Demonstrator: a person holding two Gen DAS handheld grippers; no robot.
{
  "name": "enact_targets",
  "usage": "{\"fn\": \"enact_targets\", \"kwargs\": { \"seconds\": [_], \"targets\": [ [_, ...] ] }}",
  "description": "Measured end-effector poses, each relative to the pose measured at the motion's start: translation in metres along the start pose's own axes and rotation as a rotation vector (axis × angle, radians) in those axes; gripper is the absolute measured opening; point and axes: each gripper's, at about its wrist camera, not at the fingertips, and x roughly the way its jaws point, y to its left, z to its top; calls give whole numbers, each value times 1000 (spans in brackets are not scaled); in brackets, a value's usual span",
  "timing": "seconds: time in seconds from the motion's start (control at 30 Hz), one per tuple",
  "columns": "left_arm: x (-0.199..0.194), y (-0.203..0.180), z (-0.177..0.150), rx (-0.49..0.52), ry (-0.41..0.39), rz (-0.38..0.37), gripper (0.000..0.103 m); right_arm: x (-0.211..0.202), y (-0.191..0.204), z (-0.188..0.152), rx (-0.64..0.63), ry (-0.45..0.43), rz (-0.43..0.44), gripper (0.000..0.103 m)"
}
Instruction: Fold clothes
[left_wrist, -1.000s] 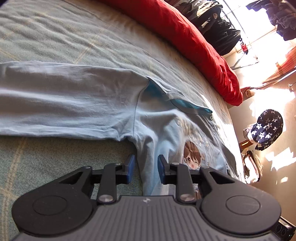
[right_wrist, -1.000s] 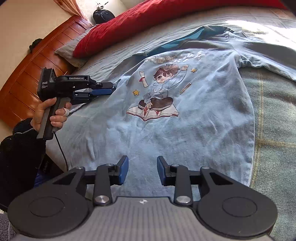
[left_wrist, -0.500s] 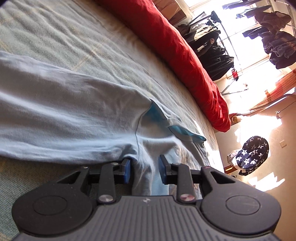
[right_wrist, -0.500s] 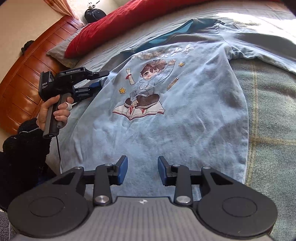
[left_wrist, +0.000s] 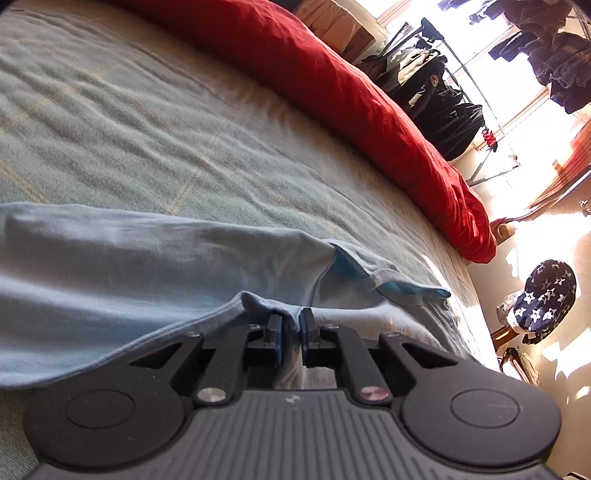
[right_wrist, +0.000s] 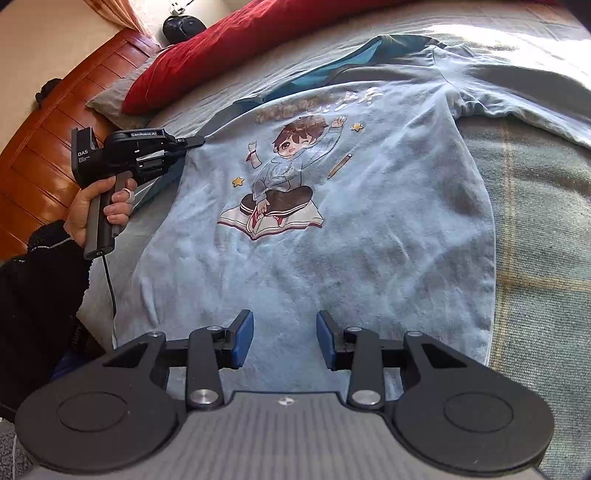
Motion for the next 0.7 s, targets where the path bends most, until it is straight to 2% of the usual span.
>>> {"fn": "enact_targets", "kwargs": {
  "seconds": [0.07, 0.13, 0.23, 0.3, 0.43, 0.57, 0.63, 0.7],
  "targets": [
    [-4, 5, -7, -5, 19, -11, 19, -2, 0, -1, -1, 1, -2, 42],
    [-12, 10, -15, -10, 28, -13, 20, -3, 0, -3, 1, 1, -3, 42],
    [-29, 16, -29, -14, 71, -43, 22, -4, 0, -5, 2, -1, -4, 42],
    [-36, 17, -41, -15, 117, -63, 27, -4, 0, -6, 3, -3, -3, 43],
    [-47, 15, -63, 22, 156, -46, 28, -5, 2, -10, 9, -10, 1, 43],
    [-57, 19, -77, -25, 186, -59, 29, -8, 5, -15, 7, -11, 1, 43],
    [-61, 13, -83, 40, 188, -35, 30, -10, 6, -19, 5, -9, -3, 43],
    [-63, 3, -86, 97, 194, 1, 23, -11, 6, -22, 10, -8, -5, 43]
  ]
}}
